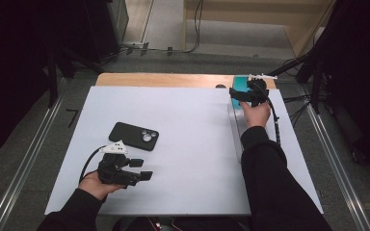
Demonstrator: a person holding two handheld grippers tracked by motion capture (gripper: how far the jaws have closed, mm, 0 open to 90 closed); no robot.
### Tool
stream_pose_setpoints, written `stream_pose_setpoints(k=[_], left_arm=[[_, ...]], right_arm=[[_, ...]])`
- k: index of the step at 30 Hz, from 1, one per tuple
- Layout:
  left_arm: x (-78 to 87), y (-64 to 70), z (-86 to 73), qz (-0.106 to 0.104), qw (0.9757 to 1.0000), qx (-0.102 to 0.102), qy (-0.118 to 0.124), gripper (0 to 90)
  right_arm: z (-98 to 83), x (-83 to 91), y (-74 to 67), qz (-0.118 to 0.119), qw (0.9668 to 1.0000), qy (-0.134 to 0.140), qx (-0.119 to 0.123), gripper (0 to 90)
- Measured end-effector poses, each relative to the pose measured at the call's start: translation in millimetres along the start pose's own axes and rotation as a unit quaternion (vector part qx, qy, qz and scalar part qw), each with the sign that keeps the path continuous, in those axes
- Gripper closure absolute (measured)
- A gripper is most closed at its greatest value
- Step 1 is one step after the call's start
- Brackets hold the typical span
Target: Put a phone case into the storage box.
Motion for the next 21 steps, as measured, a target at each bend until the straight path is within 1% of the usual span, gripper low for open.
stream_pose_setpoints(k=[6, 7, 8, 10, 11, 16, 18, 20, 21], left_arm=[[-0.2, -0.4, 0.2, 0.001, 1.0000, 0.001, 0.000, 32.8], [-0.2, -0.7, 0.0, 0.000, 1.0000, 0.001, 0.000, 32.8], [0.0, -1.3, -0.1, 0.001, 1.0000, 0.002, -0.001, 32.8], [0.1, -2.4, 0.1, 0.003, 1.0000, 0.004, -0.001, 32.8], [0.2, -2.8, 0.4, 0.003, 1.0000, 0.005, 0.001, 32.8], [1.3, -5.2, 2.1, 0.005, 1.0000, 0.006, 0.002, 32.8], [1.5, -5.9, 2.9, 0.007, 1.0000, 0.005, 0.003, 32.8], [1.6, -6.3, 3.8, 0.009, 0.9999, 0.006, 0.002, 32.7], [1.8, -6.9, 4.1, 0.008, 1.0000, 0.005, 0.002, 32.7]], right_arm=[[0.4, 3.7, 1.2, 0.000, 1.0000, -0.005, 0.000, 1.0], [0.1, 4.4, 1.3, 0.001, 1.0000, -0.007, 0.002, 1.0], [-1.0, 6.7, 1.1, 0.001, 0.9999, -0.015, 0.000, 1.0], [-1.3, 8.1, 1.1, 0.002, 0.9998, -0.018, 0.002, 1.0], [-2.2, 10.3, 0.7, 0.003, 0.9997, -0.023, 0.001, 1.0], [-5.0, 22.7, 0.3, 0.011, 0.9996, -0.028, -0.001, 1.0], [-6.9, 28.0, 0.3, 0.015, 0.9992, -0.036, -0.003, 1.0], [-8.9, 37.5, -0.4, 0.025, 0.9988, -0.040, -0.010, 1.0], [-8.9, 37.5, -0.4, 0.025, 0.9988, -0.040, -0.010, 1.0]])
Point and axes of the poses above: each handheld gripper's, and its own axes: x roughly backward along the jaws, z roughly out of its top, y roughly to its right, the point moved 9 cm from there along -x, roughly forward along the jaws, and after that the axes turned 12 degrees about -x, right-handed, at the moved point
